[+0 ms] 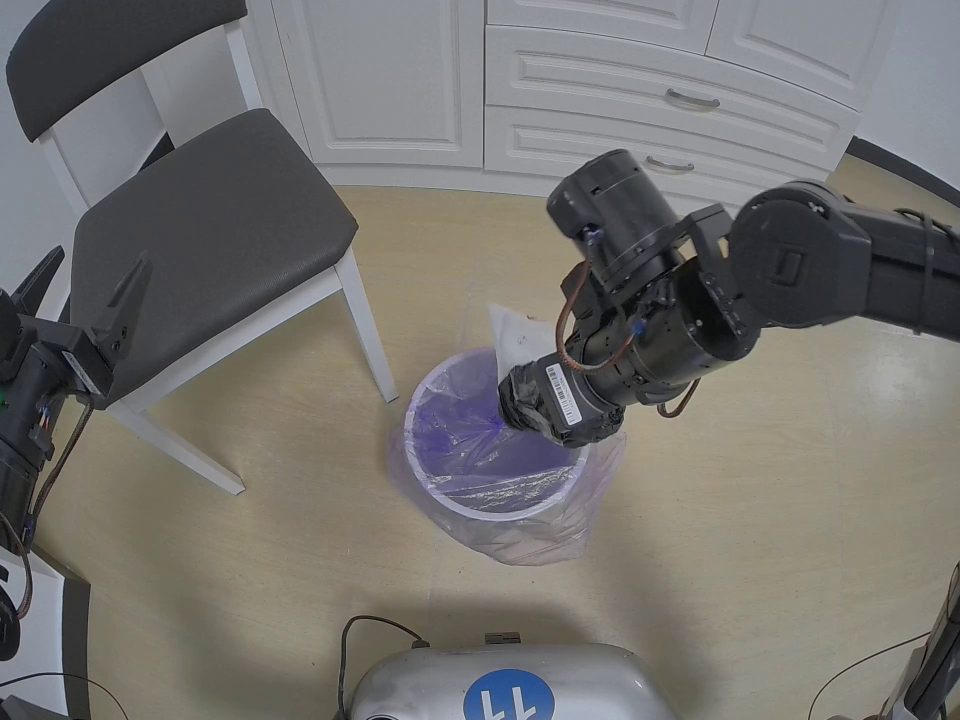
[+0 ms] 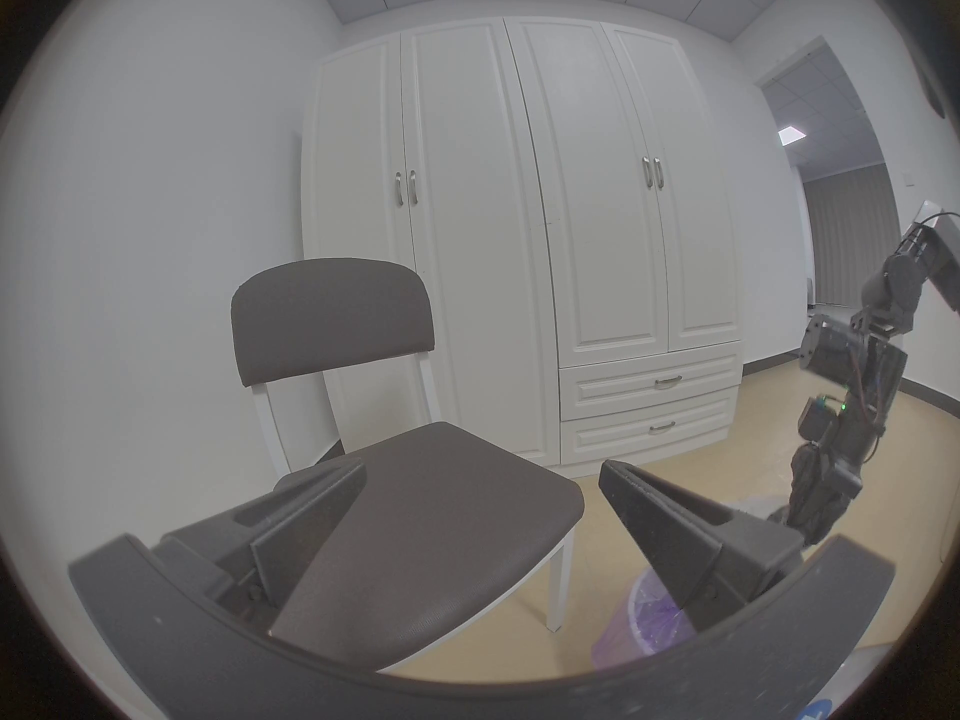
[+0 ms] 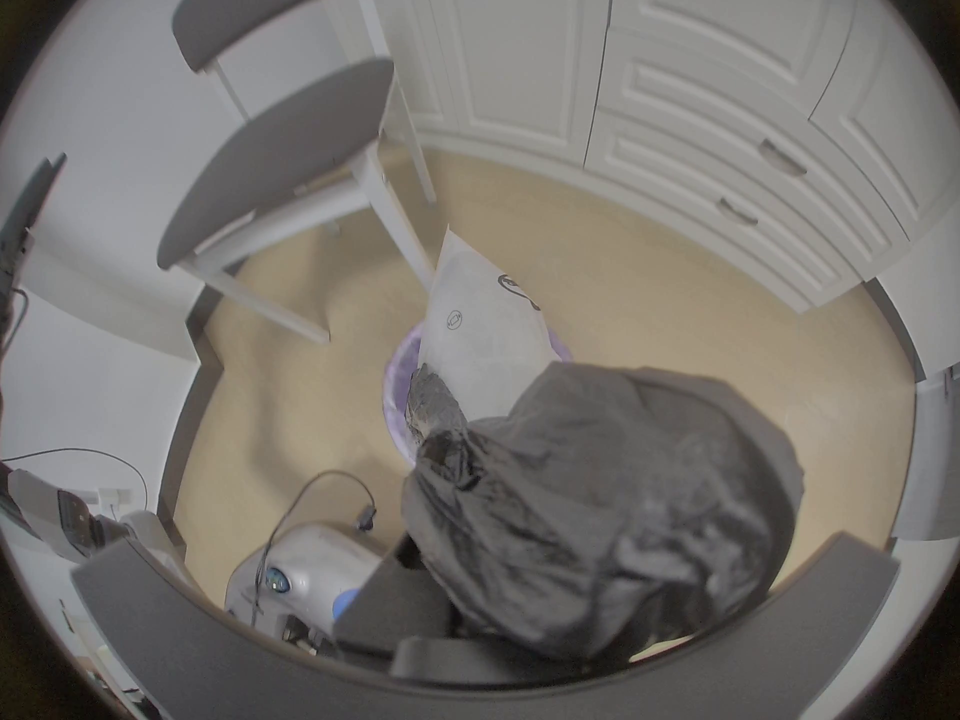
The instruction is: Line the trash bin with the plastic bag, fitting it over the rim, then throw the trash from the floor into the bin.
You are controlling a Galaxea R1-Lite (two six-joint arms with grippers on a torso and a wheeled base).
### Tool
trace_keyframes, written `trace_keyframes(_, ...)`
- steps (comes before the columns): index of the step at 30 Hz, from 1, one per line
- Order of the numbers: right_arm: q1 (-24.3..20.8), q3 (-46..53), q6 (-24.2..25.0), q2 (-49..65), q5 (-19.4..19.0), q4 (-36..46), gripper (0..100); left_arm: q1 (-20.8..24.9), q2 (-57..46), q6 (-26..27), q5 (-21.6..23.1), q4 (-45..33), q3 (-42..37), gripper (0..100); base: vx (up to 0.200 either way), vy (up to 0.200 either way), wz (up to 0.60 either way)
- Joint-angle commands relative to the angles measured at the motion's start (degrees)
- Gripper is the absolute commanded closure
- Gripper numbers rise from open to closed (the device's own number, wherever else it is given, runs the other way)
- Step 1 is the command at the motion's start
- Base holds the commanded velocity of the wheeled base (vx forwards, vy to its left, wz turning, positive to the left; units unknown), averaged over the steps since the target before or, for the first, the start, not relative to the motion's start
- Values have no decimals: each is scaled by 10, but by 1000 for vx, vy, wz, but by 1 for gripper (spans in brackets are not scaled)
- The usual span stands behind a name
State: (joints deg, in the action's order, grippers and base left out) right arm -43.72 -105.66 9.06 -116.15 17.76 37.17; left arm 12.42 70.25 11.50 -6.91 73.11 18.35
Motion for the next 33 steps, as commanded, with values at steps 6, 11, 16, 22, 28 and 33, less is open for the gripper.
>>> trace_keyframes(6,0,-89,51,-118,3,31,100,-1,3,0,5,0,-5,0,0,0,0)
trace_keyframes(11,3,-89,75,-139,3,-20,100,-1,3,0,5,0,-7,0,0,0,0)
trace_keyframes(16,7,-89,95,-161,3,-52,100,0,4,0,8,0,-8,0,0,0,0)
trace_keyframes(22,14,-89,113,-177,-1,-105,100,-1,3,0,16,0,-10,0,0,0,0)
trace_keyframes(28,21,-89,128,-192,-4,-108,100,0,1,0,17,0,-16,0,0,0,0)
trace_keyframes(33,25,-89,133,-200,-3,-111,100,1,-4,0,17,1,-17,0,0,0,0)
